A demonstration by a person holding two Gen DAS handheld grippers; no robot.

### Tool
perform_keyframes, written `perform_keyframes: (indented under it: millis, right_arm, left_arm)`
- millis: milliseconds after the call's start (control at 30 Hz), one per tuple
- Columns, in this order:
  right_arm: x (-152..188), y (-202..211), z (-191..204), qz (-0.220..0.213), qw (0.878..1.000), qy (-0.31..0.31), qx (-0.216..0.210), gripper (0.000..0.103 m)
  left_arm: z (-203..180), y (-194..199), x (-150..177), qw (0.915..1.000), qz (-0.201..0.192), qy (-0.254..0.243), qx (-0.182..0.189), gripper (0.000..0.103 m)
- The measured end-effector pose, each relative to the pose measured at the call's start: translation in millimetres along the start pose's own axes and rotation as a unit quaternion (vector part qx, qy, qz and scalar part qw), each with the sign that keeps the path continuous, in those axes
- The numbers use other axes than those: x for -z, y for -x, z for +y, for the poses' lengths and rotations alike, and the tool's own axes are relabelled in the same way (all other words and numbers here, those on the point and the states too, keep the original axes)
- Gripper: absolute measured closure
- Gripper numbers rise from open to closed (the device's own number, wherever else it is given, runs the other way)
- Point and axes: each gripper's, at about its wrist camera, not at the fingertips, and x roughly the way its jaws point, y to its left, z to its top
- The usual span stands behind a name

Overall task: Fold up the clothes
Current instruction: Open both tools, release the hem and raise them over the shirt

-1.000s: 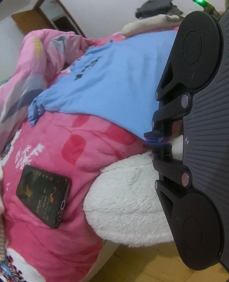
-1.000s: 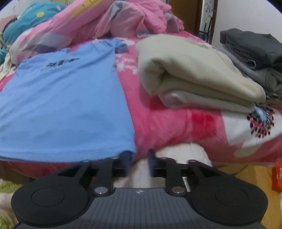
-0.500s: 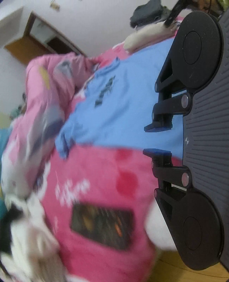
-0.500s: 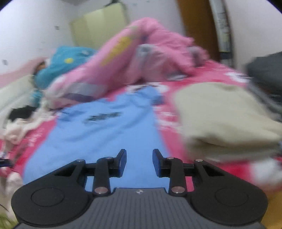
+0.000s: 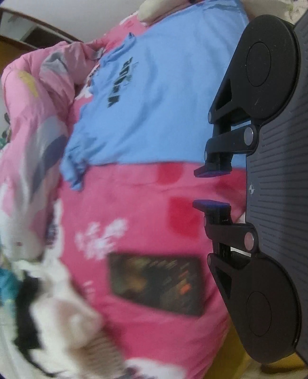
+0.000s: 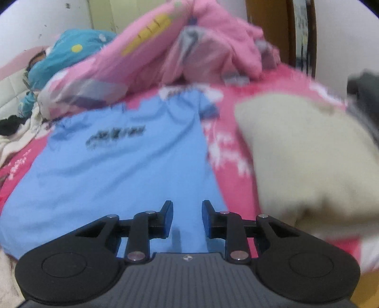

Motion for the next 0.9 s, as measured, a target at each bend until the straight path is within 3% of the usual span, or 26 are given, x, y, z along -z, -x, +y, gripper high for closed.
perform_keyframes:
  millis: [167, 267, 367, 500, 600, 733, 900]
  right_arm:
    - [-40, -5, 29, -0.036, 0.997, 0.019, -0.059, 0.075]
    - [-63, -9, 55, -0.059, 0.992, 0.042, -0.101, 0.074]
    - [-74, -20, 77, -0.072, 0.987, 0.053, -0.133, 0.068]
    - [-71, -47, 98, -0.042, 0.983, 0.044, -0.171, 0.068]
    - [-64, -69, 110, -0.007, 0.983, 0.033, -0.182, 0.068]
    - [-61, -84, 123, 0.022, 0.981, 0.015, -0.190, 0.068]
    - [-76, -84, 134, 0.008, 0.984, 0.035, -0.176, 0.068]
  left_arm:
    - [-13, 29, -59, 0.9978, -0.022, -0.061, -0.013, 0.082]
    - [-14, 53, -76, 0.9942, -0.033, -0.095, -0.038, 0.081]
    - [-6, 70, -74, 0.9912, -0.041, -0.100, -0.075, 0.075]
    - [4, 59, -51, 0.9893, -0.068, -0.081, -0.100, 0.072]
    - [2, 29, -33, 0.9908, -0.099, -0.044, -0.081, 0.070]
    - [-17, -38, -27, 0.9948, -0.099, 0.022, -0.008, 0.070]
    - [-57, -90, -50, 0.9926, -0.118, 0.006, 0.027, 0.070]
